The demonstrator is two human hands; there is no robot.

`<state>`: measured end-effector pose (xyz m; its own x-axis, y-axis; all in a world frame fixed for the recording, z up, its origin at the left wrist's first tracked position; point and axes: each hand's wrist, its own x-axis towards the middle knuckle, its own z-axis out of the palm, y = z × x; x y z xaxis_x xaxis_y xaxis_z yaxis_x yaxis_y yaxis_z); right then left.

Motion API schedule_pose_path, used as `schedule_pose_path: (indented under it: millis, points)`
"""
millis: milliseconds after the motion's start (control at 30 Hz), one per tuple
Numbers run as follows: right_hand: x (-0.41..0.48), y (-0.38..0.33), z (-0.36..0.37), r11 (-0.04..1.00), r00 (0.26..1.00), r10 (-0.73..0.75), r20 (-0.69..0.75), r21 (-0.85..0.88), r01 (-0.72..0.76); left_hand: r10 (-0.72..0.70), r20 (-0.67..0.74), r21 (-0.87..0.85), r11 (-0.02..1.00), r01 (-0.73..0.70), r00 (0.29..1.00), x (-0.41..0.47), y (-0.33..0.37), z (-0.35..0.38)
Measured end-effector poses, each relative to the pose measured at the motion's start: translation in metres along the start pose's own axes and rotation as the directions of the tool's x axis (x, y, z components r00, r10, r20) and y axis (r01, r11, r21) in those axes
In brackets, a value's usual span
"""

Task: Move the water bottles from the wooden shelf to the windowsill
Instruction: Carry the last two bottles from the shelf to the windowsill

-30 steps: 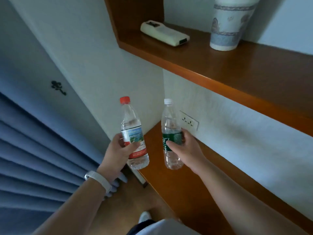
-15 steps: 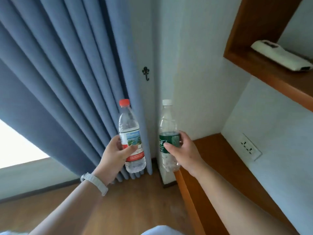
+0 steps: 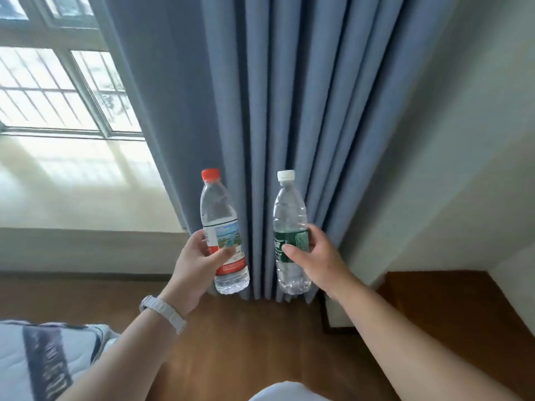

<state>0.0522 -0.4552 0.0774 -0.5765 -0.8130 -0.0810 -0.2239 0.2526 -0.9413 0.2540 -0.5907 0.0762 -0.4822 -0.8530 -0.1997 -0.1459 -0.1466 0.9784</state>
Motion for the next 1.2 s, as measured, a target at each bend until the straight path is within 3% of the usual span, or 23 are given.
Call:
schedule_pose_path:
  millis: [267, 533, 700, 867, 1200]
  points:
    - [0.034, -0.061, 0.121, 0.995, 0.976, -0.096, 0.195, 0.013, 0.095, 0.019, -0.151, -0.027, 0.999, -0.023, 0.988, -0.008, -0.020, -0.130]
    - [0.051, -0.101, 0.217, 0.992, 0.912, -0.128, 0.391, 0.038, 0.123, -0.020, -0.363, -0.140, 0.990, -0.033, 0.932, -0.024, -0.027, -0.226]
    - [0.070, -0.113, 0.267, 0.995, 0.858, -0.102, 0.503, 0.042, 0.094, -0.055, -0.478, -0.229, 0.971, -0.064, 0.877, -0.033, -0.035, -0.261]
    - [0.098, -0.118, 0.315, 0.995, 0.790, -0.095, 0.606, 0.064, 0.071, -0.102, -0.579, -0.205, 0.978, -0.024, 0.809, -0.028, -0.046, -0.282]
    - [0.212, -0.161, 0.375, 0.985, 0.674, -0.169, 0.719, 0.107, 0.132, -0.088, -0.716, -0.168, 0.985, -0.048, 0.693, 0.060, -0.017, -0.319]
